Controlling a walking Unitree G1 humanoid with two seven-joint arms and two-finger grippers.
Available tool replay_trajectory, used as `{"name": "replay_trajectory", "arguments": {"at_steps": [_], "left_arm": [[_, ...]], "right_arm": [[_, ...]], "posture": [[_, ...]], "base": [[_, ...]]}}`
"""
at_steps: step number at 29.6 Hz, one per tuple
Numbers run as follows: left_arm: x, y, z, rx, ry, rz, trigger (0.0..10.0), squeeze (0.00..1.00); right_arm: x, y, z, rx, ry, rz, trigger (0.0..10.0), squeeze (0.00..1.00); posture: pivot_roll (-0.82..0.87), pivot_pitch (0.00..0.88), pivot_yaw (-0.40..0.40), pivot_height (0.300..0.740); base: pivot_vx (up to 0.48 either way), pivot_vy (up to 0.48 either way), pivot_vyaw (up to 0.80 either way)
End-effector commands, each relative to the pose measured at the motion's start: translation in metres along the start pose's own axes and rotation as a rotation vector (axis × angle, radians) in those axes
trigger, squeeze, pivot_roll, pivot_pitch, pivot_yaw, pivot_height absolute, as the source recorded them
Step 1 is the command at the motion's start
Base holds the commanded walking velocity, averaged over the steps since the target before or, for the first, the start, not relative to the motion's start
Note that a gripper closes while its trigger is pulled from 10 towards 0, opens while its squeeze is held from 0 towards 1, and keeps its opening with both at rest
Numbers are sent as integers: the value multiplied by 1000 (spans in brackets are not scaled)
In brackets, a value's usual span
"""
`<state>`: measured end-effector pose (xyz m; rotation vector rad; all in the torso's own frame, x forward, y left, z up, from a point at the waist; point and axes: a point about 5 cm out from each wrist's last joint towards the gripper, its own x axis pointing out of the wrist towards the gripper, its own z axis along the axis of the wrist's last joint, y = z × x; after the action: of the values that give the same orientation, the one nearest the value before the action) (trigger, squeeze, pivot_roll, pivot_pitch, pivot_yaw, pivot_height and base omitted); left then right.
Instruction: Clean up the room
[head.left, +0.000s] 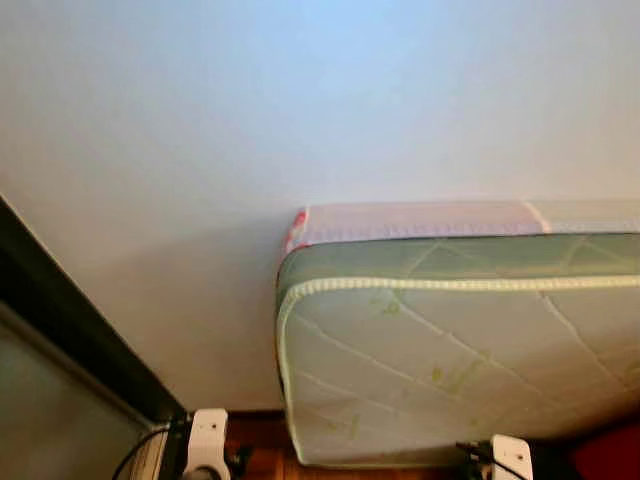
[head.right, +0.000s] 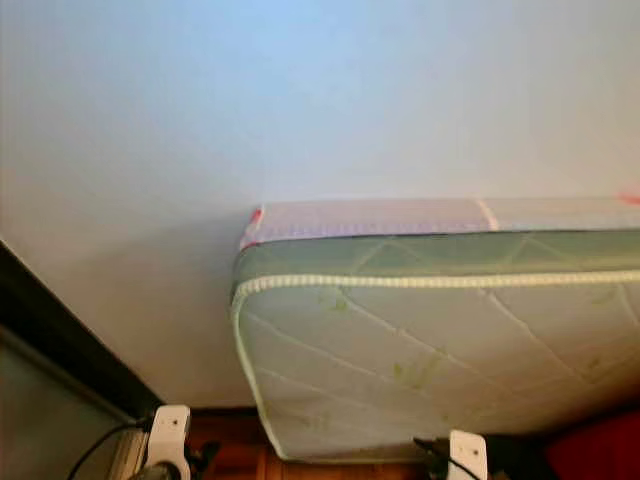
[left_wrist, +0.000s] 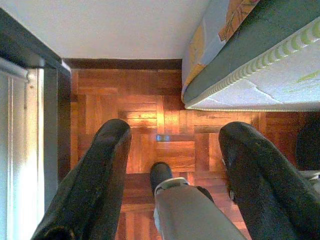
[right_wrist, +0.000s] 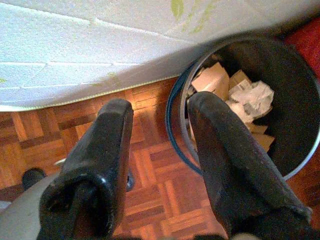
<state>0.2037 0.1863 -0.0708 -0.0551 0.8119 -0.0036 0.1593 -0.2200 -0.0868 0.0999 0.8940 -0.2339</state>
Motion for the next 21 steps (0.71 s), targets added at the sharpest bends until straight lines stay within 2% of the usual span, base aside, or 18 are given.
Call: {"name": "replay_trajectory", "arguments": {"at_steps": [1, 4, 7, 12, 21], "left_arm": [[-13, 4, -46, 69, 182, 39, 10000, 0], [-12, 3, -44, 82, 179, 36, 10000, 0], [-12, 3, -45, 60, 181, 37, 10000, 0], [-12, 3, -45, 73, 187, 34, 10000, 0], [-13, 3, -46, 98, 189, 29, 10000, 0]], "right_arm": [[4, -41, 36, -53, 164, 115, 10000, 0], [4, -41, 36, -56, 166, 115, 10000, 0], [4, -41, 36, -55, 166, 116, 10000, 0], [4, -40, 36, -57, 165, 119, 10000, 0], [4, -41, 36, -65, 168, 123, 10000, 0]], "posture": [[212, 75, -139, 740], [213, 69, -140, 740], [212, 65, -139, 740], [213, 58, -138, 740], [212, 45, -139, 740]], "base": [[0, 0, -788], [0, 0, -788], [0, 0, -788], [0, 358, -788], [0, 0, -788]]}}
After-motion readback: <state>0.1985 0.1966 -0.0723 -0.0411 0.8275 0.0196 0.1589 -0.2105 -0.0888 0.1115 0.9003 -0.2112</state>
